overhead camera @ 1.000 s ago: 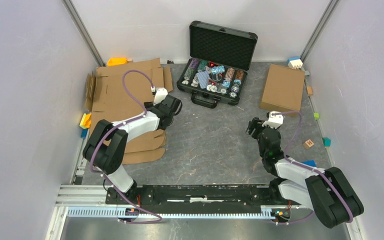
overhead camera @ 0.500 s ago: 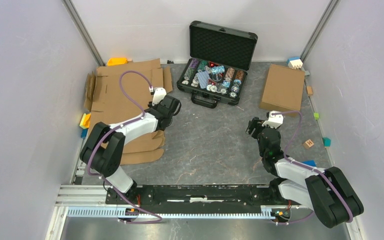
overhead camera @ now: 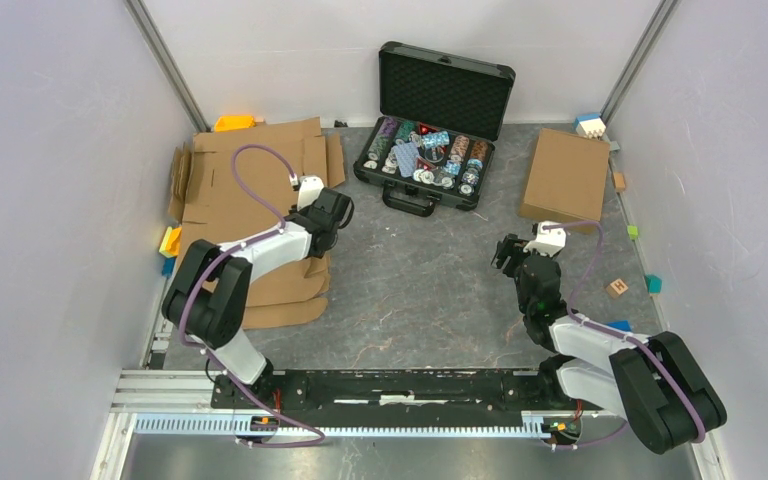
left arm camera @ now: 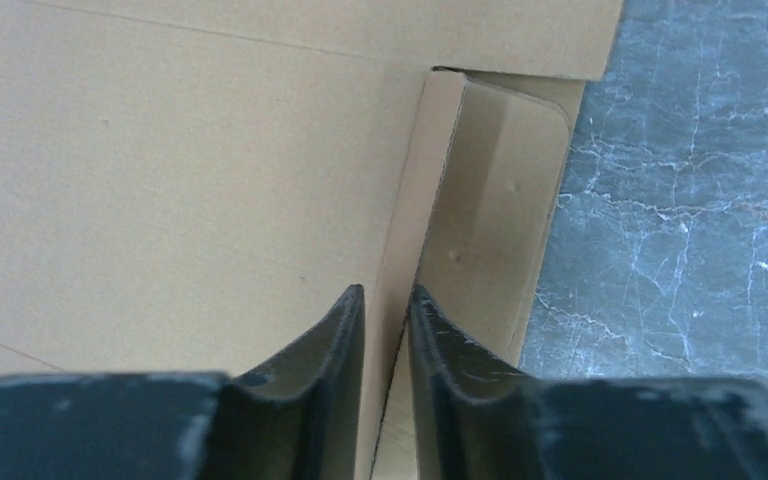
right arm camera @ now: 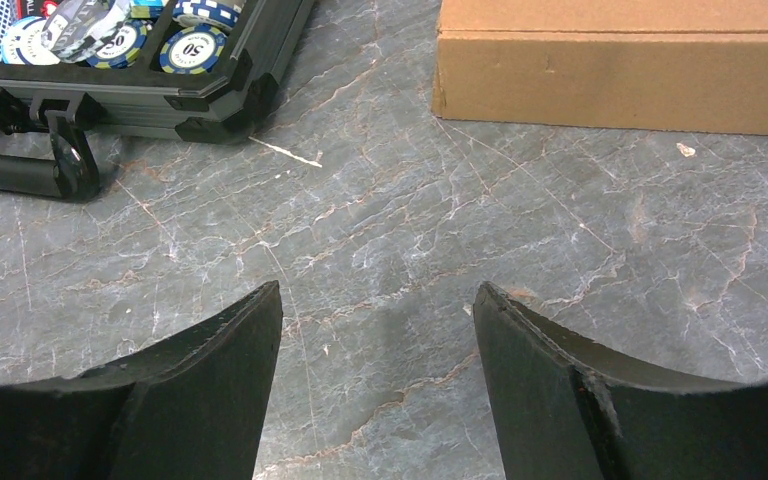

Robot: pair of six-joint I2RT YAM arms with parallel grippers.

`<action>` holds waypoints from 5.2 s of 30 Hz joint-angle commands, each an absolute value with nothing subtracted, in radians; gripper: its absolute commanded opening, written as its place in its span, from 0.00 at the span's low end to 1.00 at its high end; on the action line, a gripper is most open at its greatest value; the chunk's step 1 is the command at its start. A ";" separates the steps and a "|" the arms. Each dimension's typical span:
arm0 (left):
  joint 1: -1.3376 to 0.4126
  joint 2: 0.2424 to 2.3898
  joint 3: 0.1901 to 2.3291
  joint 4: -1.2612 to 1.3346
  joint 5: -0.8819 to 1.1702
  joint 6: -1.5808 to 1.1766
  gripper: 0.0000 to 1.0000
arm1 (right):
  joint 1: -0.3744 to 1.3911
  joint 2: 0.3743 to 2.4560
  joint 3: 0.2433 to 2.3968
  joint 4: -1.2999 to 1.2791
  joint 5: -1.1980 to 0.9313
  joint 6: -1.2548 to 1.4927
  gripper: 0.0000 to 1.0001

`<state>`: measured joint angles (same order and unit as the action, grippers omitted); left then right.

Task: Fold the paper box

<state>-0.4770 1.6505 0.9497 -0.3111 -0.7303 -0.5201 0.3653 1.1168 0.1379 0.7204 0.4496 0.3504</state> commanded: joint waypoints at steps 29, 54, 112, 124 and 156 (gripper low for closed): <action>-0.585 0.882 1.142 -0.553 -0.264 -0.644 0.02 | 0.364 1.100 0.170 0.726 0.452 0.325 0.76; -1.012 1.088 0.892 -0.577 0.274 -0.705 0.36 | 0.325 0.590 0.237 0.078 0.541 0.459 0.98; -0.773 0.888 0.601 -0.674 -0.115 -0.912 0.97 | 0.295 1.771 1.089 -0.062 -0.614 0.015 0.28; -0.773 0.955 0.540 -0.577 -0.089 -0.913 0.94 | 0.430 1.816 1.193 -0.195 -0.438 -0.134 0.37; -0.629 0.775 0.603 -0.617 -0.225 -0.820 1.00 | 0.460 0.945 0.554 -0.254 0.413 0.156 0.00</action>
